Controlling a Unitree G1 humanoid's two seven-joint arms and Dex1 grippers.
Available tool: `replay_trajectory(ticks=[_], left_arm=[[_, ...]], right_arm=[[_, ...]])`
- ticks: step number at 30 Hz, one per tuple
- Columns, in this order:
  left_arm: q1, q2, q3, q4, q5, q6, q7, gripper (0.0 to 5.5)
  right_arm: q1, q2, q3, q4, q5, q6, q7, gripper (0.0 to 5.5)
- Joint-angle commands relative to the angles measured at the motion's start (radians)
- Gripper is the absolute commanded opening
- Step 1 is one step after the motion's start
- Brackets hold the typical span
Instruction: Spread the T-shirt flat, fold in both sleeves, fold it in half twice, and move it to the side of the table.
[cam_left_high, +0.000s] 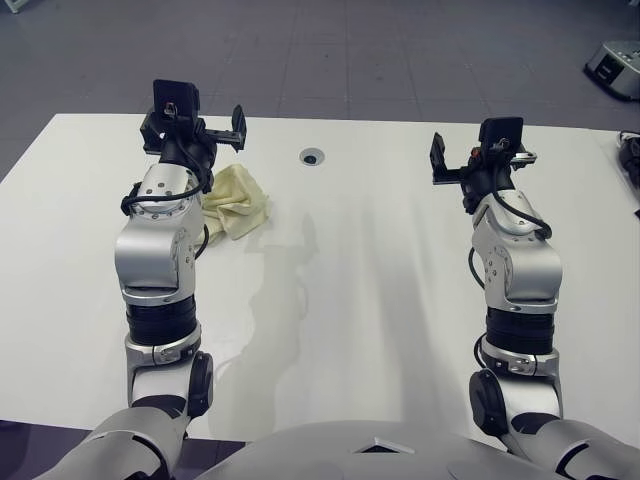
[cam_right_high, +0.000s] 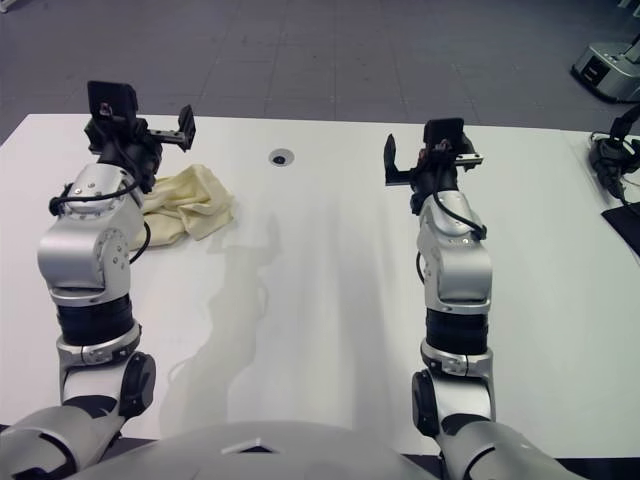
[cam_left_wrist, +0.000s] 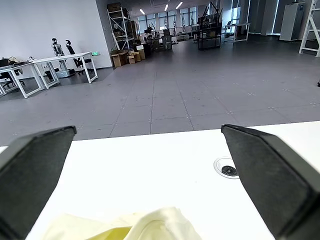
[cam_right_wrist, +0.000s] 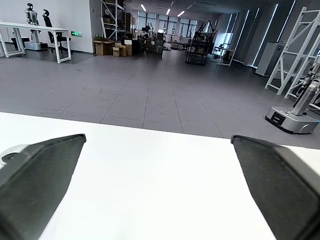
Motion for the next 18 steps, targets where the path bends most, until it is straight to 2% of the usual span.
replay_trajectory(ticks=[1, 18], left_arm=[[-0.013, 0.004, -0.003, 0.006, 0.015, 0.007, 0.005, 5.39], [-0.013, -0.019, 0.006, -0.004, -0.020, 0.005, -0.023, 5.39]], right_arm=[[-0.017, 0.017, -0.033, -0.002, 0.003, -0.014, -0.028, 5.40], [-0.016, 0.009, -0.015, 0.011, 0.002, -0.011, -0.018, 5.40]])
